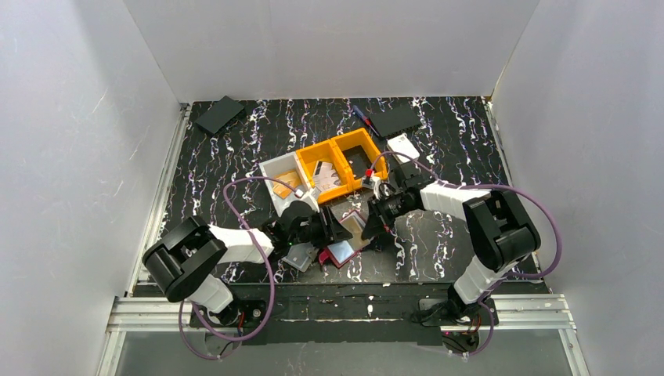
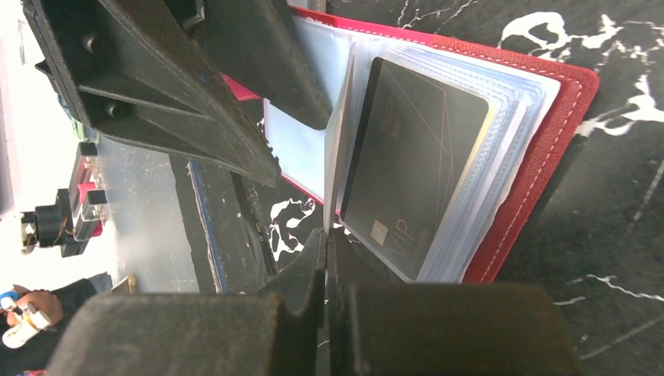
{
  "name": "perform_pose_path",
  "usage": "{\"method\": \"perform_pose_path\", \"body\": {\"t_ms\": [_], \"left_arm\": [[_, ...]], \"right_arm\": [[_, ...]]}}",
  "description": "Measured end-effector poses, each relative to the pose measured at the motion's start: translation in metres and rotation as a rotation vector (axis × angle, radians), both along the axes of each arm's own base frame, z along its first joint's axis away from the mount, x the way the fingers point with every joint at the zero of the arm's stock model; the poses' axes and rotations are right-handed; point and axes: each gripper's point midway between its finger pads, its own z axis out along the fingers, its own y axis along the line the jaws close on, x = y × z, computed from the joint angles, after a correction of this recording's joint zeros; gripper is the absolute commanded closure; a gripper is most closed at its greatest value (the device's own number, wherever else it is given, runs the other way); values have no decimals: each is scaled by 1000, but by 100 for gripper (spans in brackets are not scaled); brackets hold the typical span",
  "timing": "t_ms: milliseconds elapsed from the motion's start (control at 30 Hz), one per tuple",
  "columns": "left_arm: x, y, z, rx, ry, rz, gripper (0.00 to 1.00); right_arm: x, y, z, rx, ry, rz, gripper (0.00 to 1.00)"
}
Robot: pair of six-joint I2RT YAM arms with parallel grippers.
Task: Take the credit cards out of the card holder
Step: Remove the credit card from the card holder.
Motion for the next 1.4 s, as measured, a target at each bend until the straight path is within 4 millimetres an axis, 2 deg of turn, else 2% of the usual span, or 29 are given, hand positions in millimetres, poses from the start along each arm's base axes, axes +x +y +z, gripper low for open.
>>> {"method": "perform_pose_path", "body": {"t_ms": [100,200,333,500,600,733,833,1067,1133,1200,1400], "left_arm": [[0,0,-1,-4,11,5,41],[2,-1,-2,-13,21,15,34],[2,-2,0,-25,23,23,32],[1,2,-3,-32,37,45,33],[-2,6,-9,-32,63,64,43],[-4,9,-12,-36,92,87,69],[-8,14,-18,-29,113,102,80],[-15,22,-19,-21,106,95,83],[-16,21,-19,-18,105,74,92],[-16,16,-20,-14,106,46,100],[-8,-9,-10,-12,78,-78,100]], "right_arm": [[-5,4,-1,-1,-8,26,80],[-16,11,0,6,-18,74,71],[-30,21,3,29,-18,137,65],[-38,26,10,67,-13,180,60],[-43,27,13,87,-7,200,59],[-46,28,15,102,-1,214,60],[-46,28,16,100,0,218,59],[-42,26,17,91,-49,242,59],[-41,23,16,74,-65,240,59],[-38,20,17,64,-90,231,59],[-19,10,27,58,-174,175,58]]}}
